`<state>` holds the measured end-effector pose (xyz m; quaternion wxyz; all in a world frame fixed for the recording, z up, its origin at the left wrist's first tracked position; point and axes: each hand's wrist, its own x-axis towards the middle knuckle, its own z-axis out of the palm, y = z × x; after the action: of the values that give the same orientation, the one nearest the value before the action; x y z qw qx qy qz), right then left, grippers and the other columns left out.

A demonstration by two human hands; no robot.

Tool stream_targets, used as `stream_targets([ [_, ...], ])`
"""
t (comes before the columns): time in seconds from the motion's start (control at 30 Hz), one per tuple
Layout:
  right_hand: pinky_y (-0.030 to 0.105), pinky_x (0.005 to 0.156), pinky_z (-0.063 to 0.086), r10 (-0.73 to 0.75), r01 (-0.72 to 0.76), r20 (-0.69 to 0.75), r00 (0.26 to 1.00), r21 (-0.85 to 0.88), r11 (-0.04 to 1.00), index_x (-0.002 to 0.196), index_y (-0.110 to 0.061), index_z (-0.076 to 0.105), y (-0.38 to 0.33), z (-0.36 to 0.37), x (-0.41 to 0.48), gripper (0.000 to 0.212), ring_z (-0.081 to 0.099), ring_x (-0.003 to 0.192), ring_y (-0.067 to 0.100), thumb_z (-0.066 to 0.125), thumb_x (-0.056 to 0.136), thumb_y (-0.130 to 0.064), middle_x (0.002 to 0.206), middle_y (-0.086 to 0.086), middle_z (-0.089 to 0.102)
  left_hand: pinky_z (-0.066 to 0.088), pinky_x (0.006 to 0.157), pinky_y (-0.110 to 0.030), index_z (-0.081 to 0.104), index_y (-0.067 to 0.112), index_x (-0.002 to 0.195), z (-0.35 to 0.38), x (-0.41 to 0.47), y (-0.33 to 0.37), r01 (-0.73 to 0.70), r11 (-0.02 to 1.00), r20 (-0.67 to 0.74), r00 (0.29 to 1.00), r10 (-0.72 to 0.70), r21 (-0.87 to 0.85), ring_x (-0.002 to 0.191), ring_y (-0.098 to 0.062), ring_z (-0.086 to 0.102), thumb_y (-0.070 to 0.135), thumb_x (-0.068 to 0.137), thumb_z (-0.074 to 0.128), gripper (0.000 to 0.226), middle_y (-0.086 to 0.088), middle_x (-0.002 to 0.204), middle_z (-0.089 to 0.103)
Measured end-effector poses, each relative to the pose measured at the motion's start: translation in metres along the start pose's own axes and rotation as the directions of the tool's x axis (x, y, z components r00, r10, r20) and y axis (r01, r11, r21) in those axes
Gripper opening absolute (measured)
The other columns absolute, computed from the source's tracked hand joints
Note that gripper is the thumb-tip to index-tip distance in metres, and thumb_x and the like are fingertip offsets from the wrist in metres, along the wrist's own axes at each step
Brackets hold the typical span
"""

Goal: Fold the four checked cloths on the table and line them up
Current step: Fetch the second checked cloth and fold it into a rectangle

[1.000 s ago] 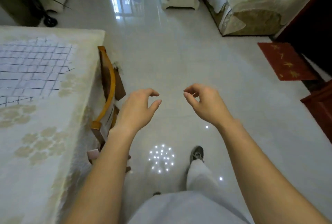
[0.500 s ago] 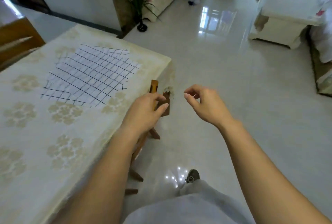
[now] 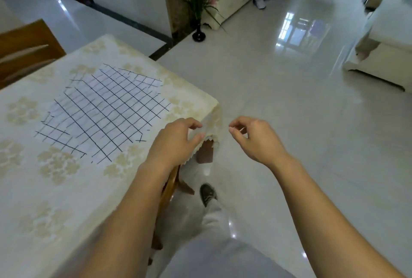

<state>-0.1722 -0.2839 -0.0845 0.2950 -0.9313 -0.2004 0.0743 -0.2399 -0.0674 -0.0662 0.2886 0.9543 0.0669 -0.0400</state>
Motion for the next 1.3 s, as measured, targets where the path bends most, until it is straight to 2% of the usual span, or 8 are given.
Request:
stream_targets([
  [0.1,0.033,0.079,0.054,0.019,-0.018,0.027,0.999,-0.057,0.998,0.108,-0.028,0.067,0.02,-0.017,0.036,0.022,0.065,0.088,0.009,0.054,0.097,-0.041,0.096,-0.014,0.067,0.049,0.097,-0.037,0.063,0.031,0.126,0.013,0.057,0.002,0.005,0.999,0.031,1.0,-0.004,-0.045,0.116,-0.014,0.059,0.047,0.096,0.06,0.034,0.01,0.127,0.063],
  [0.27,0.032,0.078,0.055,0.118,-0.114,0.009,0.993,-0.179,0.977,0.108,-0.026,0.069,0.048,-0.084,0.124,0.021,0.065,0.08,0.007,0.058,0.096,-0.039,0.092,-0.013,0.068,0.05,0.096,-0.035,0.061,0.032,0.124,0.015,0.168,0.017,0.057,0.992,0.211,0.977,-0.032,-0.111,0.108,-0.016,0.061,0.051,0.093,0.063,0.036,0.008,0.123,0.063],
  [0.43,0.026,0.077,0.051,0.091,-0.103,-0.099,0.991,-0.115,0.988,0.106,-0.024,0.069,0.047,-0.094,0.212,0.017,0.065,0.08,0.007,0.061,0.096,-0.033,0.092,-0.01,0.07,0.052,0.084,-0.031,0.064,0.028,0.114,-0.01,0.248,0.019,0.006,0.983,0.062,0.998,0.005,-0.183,0.09,-0.013,0.061,0.042,0.095,0.062,0.023,0.013,0.101,0.065],
  [0.67,0.029,0.08,0.053,-0.006,0.012,0.061,0.998,-0.096,0.995,0.11,-0.024,0.068,0.042,-0.059,0.304,0.021,0.067,0.087,0.009,0.057,0.097,-0.037,0.094,-0.011,0.069,0.055,0.082,-0.035,0.064,0.029,0.104,-0.032,0.301,-0.026,0.105,0.982,0.02,0.994,-0.103,-0.156,0.085,-0.012,0.065,0.042,0.094,0.063,0.017,0.018,0.084,0.061],
  [0.77,0.029,0.08,0.052,-0.079,0.088,0.107,0.991,-0.088,0.992,0.11,-0.024,0.068,0.04,-0.053,0.348,0.022,0.066,0.087,0.009,0.056,0.097,-0.037,0.095,-0.01,0.069,0.053,0.083,-0.034,0.064,0.031,0.104,-0.037,0.32,-0.037,0.194,0.971,0.017,0.981,-0.193,-0.143,0.091,-0.011,0.063,0.044,0.095,0.061,0.017,0.019,0.085,0.062],
  [0.87,0.029,0.08,0.051,-0.157,0.173,0.161,0.974,-0.093,0.981,0.108,-0.024,0.069,0.042,-0.037,0.392,0.021,0.064,0.089,0.011,0.056,0.097,-0.036,0.097,-0.009,0.069,0.051,0.085,-0.035,0.063,0.031,0.111,-0.042,0.338,-0.046,0.269,0.959,0.009,0.963,-0.269,-0.093,0.101,-0.013,0.062,0.045,0.097,0.058,0.021,0.016,0.101,0.065],
  [1.03,0.035,0.089,0.05,-0.284,0.326,0.307,0.908,-0.094,0.941,0.108,-0.027,0.067,0.057,-0.004,0.476,0.019,0.063,0.097,0.014,0.053,0.098,-0.036,0.104,-0.007,0.068,0.047,0.096,-0.038,0.059,0.026,0.127,-0.047,0.37,-0.055,0.476,0.879,-0.009,0.88,-0.476,0.023,0.112,-0.018,0.06,0.044,0.099,0.056,0.033,0.009,0.124,0.063],
  [1.3,0.034,0.088,0.051,-0.508,0.524,0.481,0.714,0.112,0.844,0.111,-0.022,0.069,0.059,-0.017,0.617,0.023,0.063,0.098,0.018,0.058,0.094,-0.033,0.107,-0.002,0.067,0.048,0.093,-0.034,0.06,0.03,0.123,-0.044,0.458,-0.012,0.726,0.684,-0.058,0.682,-0.729,-0.072,0.113,-0.021,0.061,0.048,0.097,0.056,0.032,0.007,0.124,0.064],
])
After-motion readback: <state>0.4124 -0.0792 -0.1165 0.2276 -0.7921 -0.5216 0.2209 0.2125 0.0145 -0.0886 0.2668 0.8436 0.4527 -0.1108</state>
